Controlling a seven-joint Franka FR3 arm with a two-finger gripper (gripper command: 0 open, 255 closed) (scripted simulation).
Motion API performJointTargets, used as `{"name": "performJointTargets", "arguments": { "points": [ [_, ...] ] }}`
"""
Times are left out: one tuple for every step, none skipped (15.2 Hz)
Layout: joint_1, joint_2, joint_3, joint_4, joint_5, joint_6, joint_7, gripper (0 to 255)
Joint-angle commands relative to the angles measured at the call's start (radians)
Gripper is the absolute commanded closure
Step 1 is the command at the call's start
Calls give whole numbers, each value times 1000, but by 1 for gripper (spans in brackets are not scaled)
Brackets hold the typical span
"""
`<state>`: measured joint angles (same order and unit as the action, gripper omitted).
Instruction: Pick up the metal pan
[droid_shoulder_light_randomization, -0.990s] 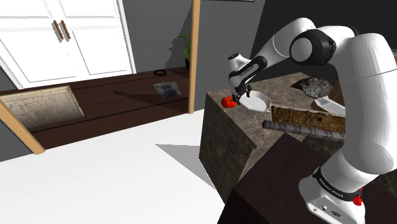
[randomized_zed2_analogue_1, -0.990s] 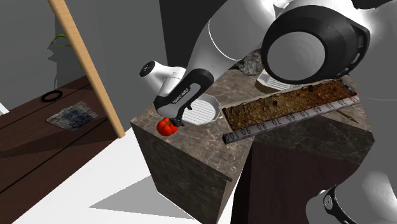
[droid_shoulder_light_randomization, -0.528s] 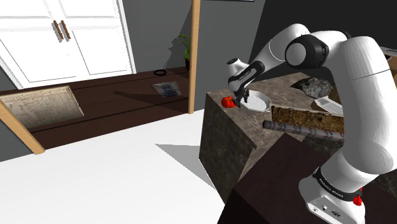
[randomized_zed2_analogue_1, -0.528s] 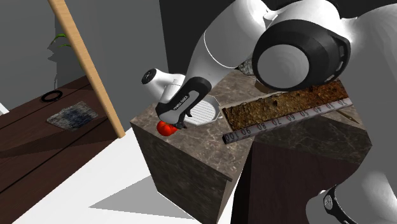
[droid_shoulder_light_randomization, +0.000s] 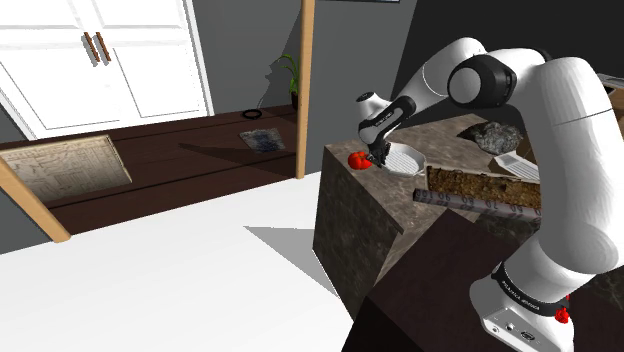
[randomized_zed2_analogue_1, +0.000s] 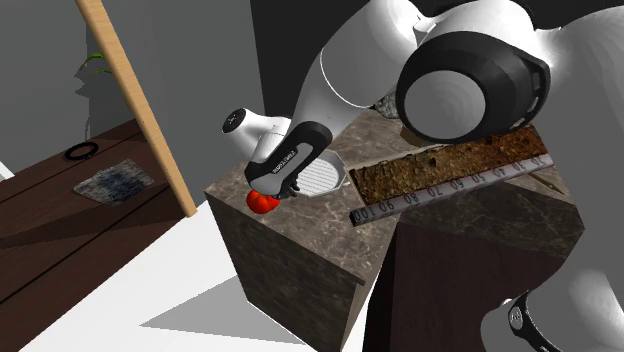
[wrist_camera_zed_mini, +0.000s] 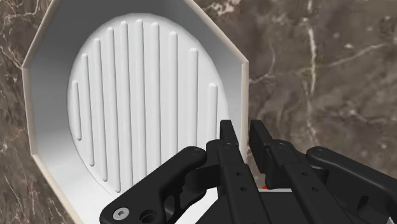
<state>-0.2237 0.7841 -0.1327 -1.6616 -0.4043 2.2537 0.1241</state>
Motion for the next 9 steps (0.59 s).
{"name": "performJointTargets", "arguments": {
  "points": [
    [-1,0,0,1,0,0,-1,255],
    [0,-10,0,-2,0,-7,-4,255],
    [0,-21,0,-6,1,-14,-7,255],
    [0,-32,0,-9,2,-21,-10,255],
    [0,-42,1,-11,2,-28,-13,255],
    [0,-52,1,-14,3,-35,-16,255],
    [1,-62,1,-16,4,-43,-19,255],
    [1,-72,1,-18,5,-50,-22,255],
    [1,-82,2,-20,6,-58,-26,255]
  ]
}}
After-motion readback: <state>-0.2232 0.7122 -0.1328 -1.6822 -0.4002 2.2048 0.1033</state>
